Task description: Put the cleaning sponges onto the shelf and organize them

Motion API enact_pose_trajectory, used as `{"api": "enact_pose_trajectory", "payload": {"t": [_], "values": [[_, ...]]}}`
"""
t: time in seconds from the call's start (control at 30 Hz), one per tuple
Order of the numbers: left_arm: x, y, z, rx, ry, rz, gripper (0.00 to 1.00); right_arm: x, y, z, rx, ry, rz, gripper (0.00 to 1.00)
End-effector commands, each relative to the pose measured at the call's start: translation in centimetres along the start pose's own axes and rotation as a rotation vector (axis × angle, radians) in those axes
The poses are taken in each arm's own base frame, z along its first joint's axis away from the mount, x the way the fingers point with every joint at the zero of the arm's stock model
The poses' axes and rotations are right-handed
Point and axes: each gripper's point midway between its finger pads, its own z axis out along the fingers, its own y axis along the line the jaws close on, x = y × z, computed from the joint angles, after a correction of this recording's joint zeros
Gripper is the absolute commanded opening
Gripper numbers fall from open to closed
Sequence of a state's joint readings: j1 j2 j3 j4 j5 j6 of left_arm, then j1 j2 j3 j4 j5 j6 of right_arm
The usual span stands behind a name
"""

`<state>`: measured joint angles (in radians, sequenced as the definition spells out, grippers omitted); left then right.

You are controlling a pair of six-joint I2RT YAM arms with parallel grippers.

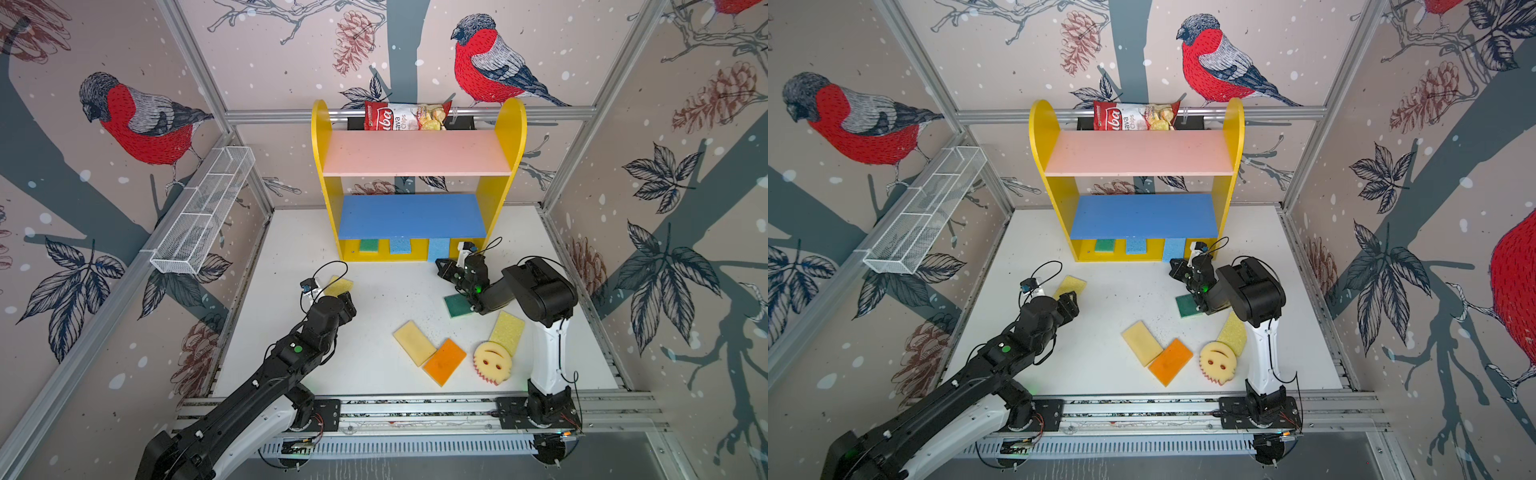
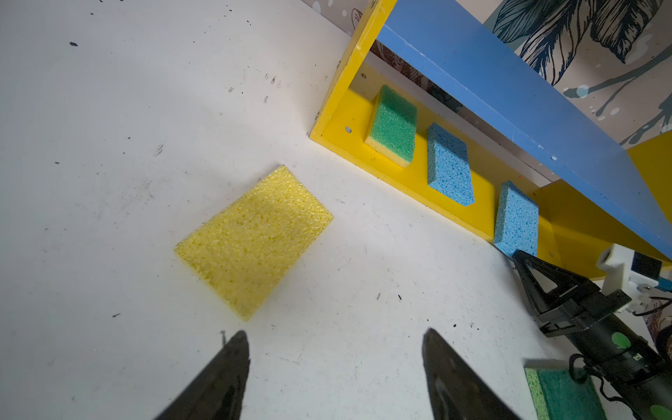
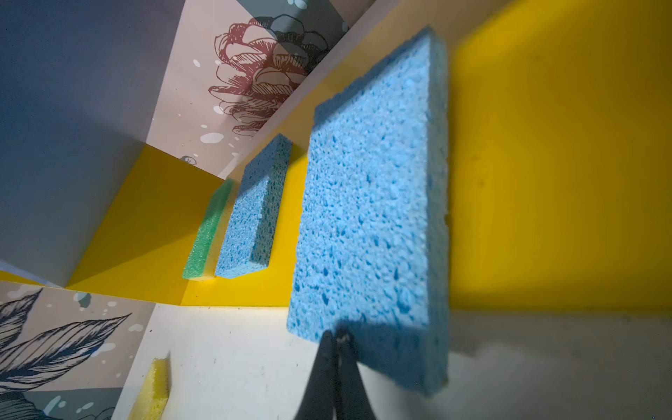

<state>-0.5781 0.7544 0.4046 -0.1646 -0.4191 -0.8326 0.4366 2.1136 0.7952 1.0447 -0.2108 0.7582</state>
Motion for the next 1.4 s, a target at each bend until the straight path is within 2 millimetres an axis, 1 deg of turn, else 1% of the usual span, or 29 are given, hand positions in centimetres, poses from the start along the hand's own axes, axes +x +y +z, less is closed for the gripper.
{"api": "enact_pose_trajectory", "payload": {"t": [0.0, 0.13, 0.23, 0.57, 0.7, 0.8, 0.87, 1.0, 1.17, 1.27, 1.37], "values": [[-0.5, -0.6, -0.1, 0.023, -0.015, -0.010, 0.74, 2.5, -3.1, -0.1, 0.138, 0.092, 0.031, 0.00], [-0.6, -0.5, -0.3, 0.025, -0.020, -0.012, 0.74, 1.8, -2.9, 0.1, 0.138, 0.072, 0.036, 0.00], [-0.6, -0.4, -0.4, 0.021, -0.021, -0.013, 0.74, 1.9, -3.2, 0.1, 0.151, 0.074, 0.036, 0.01], [-0.6, -0.5, -0.3, 0.025, -0.020, -0.009, 0.74, 1.9, -4.4, -2.2, 0.195, 0.073, 0.018, 0.00], [-0.5, -0.5, -0.3, 0.027, -0.014, -0.011, 0.74, 1.6, -4.9, -2.5, 0.199, 0.072, 0.021, 0.01], [-0.4, -0.5, -0.3, 0.030, -0.013, -0.012, 0.74, 1.1, -4.7, -2.7, 0.184, 0.064, 0.026, 0.01], [-0.5, -0.5, -0.4, 0.032, -0.015, -0.014, 0.74, 1.0, -4.2, -2.6, 0.166, 0.066, 0.027, 0.02], [-0.5, -0.6, -0.4, 0.034, -0.017, -0.016, 0.74, 1.4, -3.1, -2.3, 0.133, 0.078, 0.027, 0.03], [-0.5, -0.8, -0.3, 0.043, -0.013, -0.016, 0.74, 1.5, -1.1, -1.9, 0.085, 0.083, 0.020, 0.06], [-0.5, -0.8, -0.3, 0.043, -0.011, -0.014, 0.74, 0.9, 0.0, -1.8, 0.065, 0.074, 0.008, 0.07], [-0.5, -0.8, -0.3, 0.045, -0.012, -0.014, 0.74, 0.0, 0.5, -1.8, 0.064, 0.056, -0.003, 0.07]]}}
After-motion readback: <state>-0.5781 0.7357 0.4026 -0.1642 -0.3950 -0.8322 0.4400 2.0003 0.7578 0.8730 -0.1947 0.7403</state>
